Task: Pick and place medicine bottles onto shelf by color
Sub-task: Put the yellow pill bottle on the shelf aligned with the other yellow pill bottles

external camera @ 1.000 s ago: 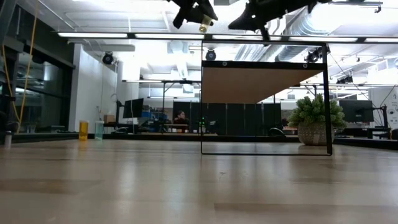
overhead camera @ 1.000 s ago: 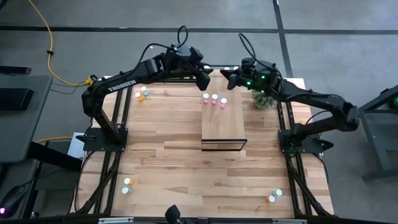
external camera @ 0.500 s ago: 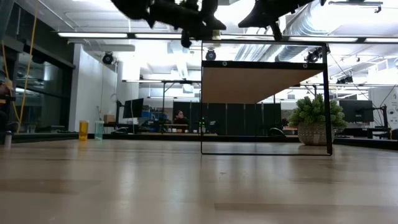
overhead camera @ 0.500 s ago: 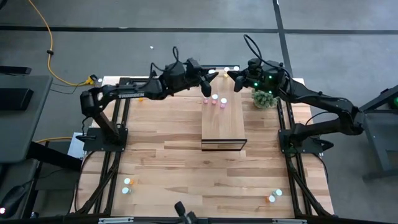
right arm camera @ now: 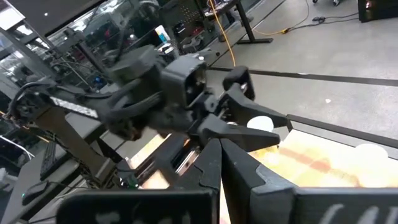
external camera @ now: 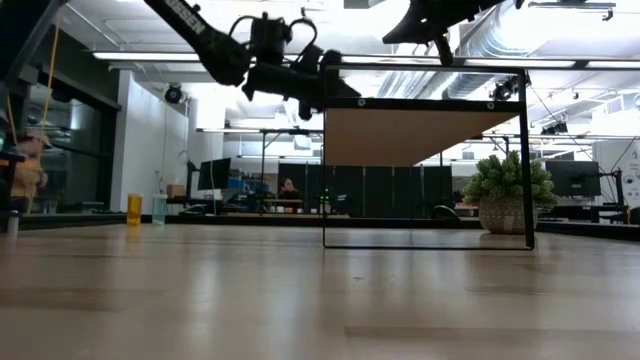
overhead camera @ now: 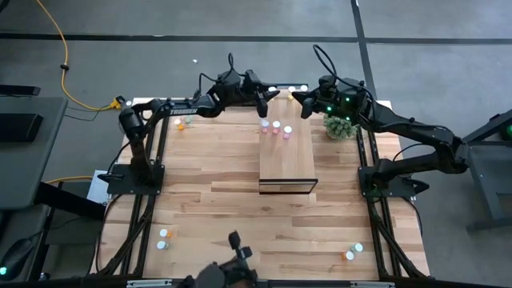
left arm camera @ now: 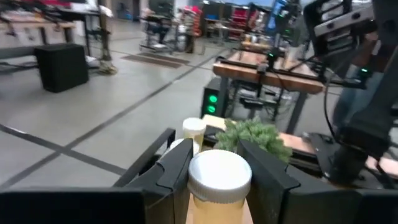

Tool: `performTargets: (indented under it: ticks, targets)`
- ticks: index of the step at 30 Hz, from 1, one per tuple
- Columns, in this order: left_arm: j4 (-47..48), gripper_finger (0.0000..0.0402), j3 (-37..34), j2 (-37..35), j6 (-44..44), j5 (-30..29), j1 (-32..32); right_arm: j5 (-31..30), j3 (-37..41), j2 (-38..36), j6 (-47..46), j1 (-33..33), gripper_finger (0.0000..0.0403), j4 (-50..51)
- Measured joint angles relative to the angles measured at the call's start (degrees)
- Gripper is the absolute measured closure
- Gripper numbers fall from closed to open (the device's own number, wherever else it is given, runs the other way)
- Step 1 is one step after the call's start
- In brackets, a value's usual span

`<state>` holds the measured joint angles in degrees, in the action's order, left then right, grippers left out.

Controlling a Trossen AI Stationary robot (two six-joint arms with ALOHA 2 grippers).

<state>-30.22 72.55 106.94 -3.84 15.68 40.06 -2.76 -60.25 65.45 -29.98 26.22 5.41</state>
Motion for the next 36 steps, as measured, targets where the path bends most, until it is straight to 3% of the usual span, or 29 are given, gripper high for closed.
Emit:
performTargets:
  ticks: [10, 19, 36]
  targets:
    - [-0.30, 0.0290, 0.04, 3.23, 8.53, 12.60, 4.95, 0.00, 0.00, 0.00, 0.00, 0.00, 0.0403, 0.79]
    - [-9.20, 0.0290, 0.04, 7.96, 8.06, 11.25, 4.88, 0.00, 0.00, 0.02, 0.00, 0.00, 0.0403, 2.71]
    - [-8.32, 0.0290, 0.06, 8.35, 10.89, 10.67, 4.73, 0.00, 0.00, 0.02, 0.00, 0.00, 0.0403, 2.71]
